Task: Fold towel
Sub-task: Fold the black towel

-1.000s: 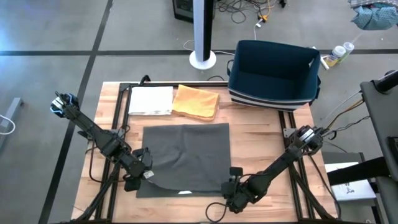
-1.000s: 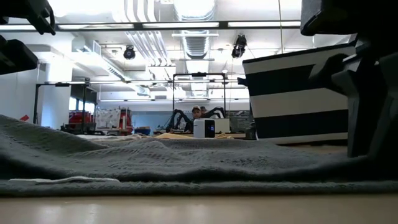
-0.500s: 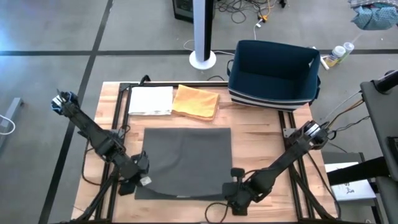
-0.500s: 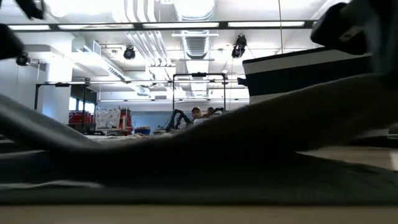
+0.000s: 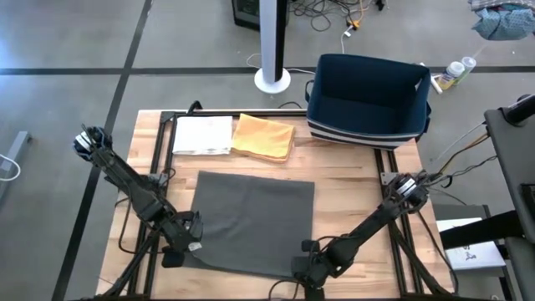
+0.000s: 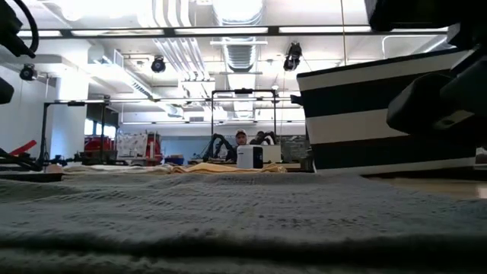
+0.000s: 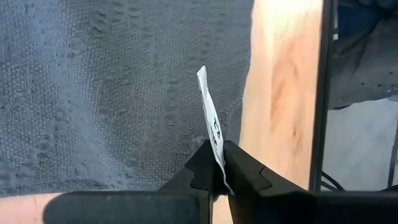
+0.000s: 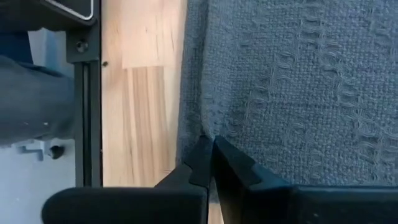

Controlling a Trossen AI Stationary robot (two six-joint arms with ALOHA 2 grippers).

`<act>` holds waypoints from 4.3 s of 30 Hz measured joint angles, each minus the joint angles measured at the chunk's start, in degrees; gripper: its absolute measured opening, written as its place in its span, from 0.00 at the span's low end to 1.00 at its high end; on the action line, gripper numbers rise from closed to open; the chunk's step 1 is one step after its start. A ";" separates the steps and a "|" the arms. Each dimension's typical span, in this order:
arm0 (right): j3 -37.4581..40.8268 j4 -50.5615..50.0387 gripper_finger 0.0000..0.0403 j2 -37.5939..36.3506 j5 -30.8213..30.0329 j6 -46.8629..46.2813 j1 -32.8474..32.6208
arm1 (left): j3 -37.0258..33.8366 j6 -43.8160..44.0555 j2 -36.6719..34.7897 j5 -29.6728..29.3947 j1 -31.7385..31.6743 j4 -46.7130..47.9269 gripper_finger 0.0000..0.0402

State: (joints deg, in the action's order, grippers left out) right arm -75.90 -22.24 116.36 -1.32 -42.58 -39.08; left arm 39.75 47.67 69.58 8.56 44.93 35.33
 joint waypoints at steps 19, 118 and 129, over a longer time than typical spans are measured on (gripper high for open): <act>1.25 -3.37 0.32 -0.34 -4.63 0.39 0.08 | 6.56 10.34 -7.31 -2.06 1.52 10.27 0.20; -32.15 16.07 0.39 25.38 -16.76 32.93 8.39 | 5.60 14.35 35.09 -36.61 10.64 -40.36 0.19; -32.48 16.35 0.15 25.37 -16.68 31.94 9.13 | 5.55 14.77 35.06 -36.72 10.69 -40.58 0.19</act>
State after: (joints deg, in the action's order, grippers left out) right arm -108.38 -5.89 141.73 -18.00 -10.65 -29.95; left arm 45.30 62.43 104.64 -28.17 55.61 -5.25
